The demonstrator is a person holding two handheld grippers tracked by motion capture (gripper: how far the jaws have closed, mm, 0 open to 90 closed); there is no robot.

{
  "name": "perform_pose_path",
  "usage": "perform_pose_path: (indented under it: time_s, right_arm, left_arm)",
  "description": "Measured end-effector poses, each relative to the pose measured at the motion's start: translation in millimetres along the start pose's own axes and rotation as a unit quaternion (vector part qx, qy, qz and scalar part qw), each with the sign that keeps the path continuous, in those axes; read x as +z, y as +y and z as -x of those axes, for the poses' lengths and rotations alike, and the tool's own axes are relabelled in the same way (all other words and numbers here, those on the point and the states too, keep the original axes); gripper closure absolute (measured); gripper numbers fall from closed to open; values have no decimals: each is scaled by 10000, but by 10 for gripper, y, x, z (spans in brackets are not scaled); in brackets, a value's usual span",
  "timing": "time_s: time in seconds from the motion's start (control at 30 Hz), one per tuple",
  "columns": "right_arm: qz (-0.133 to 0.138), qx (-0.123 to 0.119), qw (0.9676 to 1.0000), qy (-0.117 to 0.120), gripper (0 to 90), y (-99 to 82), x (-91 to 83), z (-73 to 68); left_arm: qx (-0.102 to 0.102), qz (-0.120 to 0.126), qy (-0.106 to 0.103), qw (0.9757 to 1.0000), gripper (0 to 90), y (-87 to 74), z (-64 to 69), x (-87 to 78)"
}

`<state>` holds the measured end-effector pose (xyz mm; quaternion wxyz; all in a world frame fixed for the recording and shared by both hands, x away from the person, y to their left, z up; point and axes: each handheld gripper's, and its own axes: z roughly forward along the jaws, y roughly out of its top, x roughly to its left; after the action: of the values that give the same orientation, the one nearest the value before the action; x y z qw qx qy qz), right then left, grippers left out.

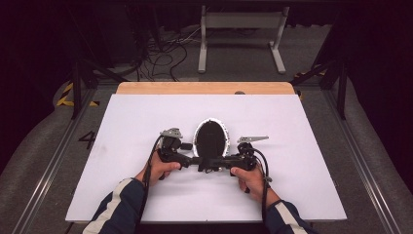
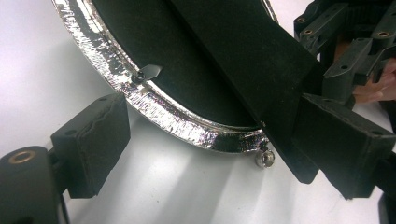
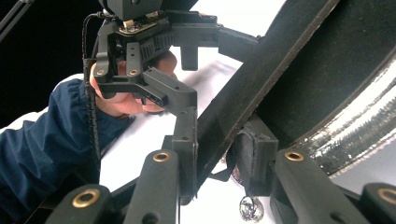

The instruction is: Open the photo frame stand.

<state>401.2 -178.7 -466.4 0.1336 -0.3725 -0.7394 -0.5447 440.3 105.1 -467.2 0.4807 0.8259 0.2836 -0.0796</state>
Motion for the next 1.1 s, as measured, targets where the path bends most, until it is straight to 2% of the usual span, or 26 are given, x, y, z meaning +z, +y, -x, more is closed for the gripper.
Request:
perform_pose_path:
  time_s: [0.07, 0.17, 0.27, 0.47, 0.53, 0.6, 0.67, 0.8, 0.87, 0.9, 0.93, 0.97, 1.0, 1.1]
  right_arm:
    - [17, 0, 10000, 38, 711, -3, -2, 13]
    - [-10, 0, 10000, 79, 712, -4, -6, 17]
    - [-42, -45, 9999, 97, 712, -3, -7, 10]
    - [-79, -173, 9997, 130, 713, 1, -6, 1]
    - [-104, -222, 9996, 157, 714, 0, -7, -5]
    - [-135, -253, 9994, 212, 714, -1, -6, -10]
    - [-177, -288, 9992, 233, 714, -2, -5, -15]
    - [-211, -355, 9989, 221, 716, -4, -8, -27]
    - [-229, -397, 9987, 223, 724, -4, -10, -25]
    - [-243, -407, 9987, 209, 731, -5, -13, -27]
    - [-250, -402, 9987, 193, 739, -7, -16, -28]
    - [-264, -400, 9987, 151, 741, -9, -19, -29]
    - [-271, -408, 9988, 91, 741, -11, -22, -33]
    - [-239, -419, 9988, -52, 750, -17, -28, -43]
  left_arm:
    - [-101, 33, -69, 9999, 116, -6, -12, -6]
    - [-209, 78, -2, 9998, 110, -3, -25, -9]
    - [-233, 167, -90, 9995, 112, -9, -45, -26]
    - [-204, 165, -80, 9996, 110, -6, -53, -12]
    - [-270, 171, -87, 9994, 106, -3, -56, -15]
    - [-279, 239, -146, 9992, 106, 11, -82, -15]
    - [-407, 315, -262, 9983, 107, 19, -89, -10]
    - [-379, 327, -292, 9983, 128, 25, -87, -20]
    - [-301, 492, -347, 9977, 141, 23, -88, -55]
    - [-301, 492, -347, 9977, 154, 23, -88, -55]
    - [-247, 687, -421, 9964, 163, 29, -70, -100]
    - [-230, 750, -429, 9960, 181, 33, -56, -117]
    - [-84, 807, -364, 9960, 206, 42, -48, -153]
    - [46, 906, -321, 9954, 282, 54, -11, -222]
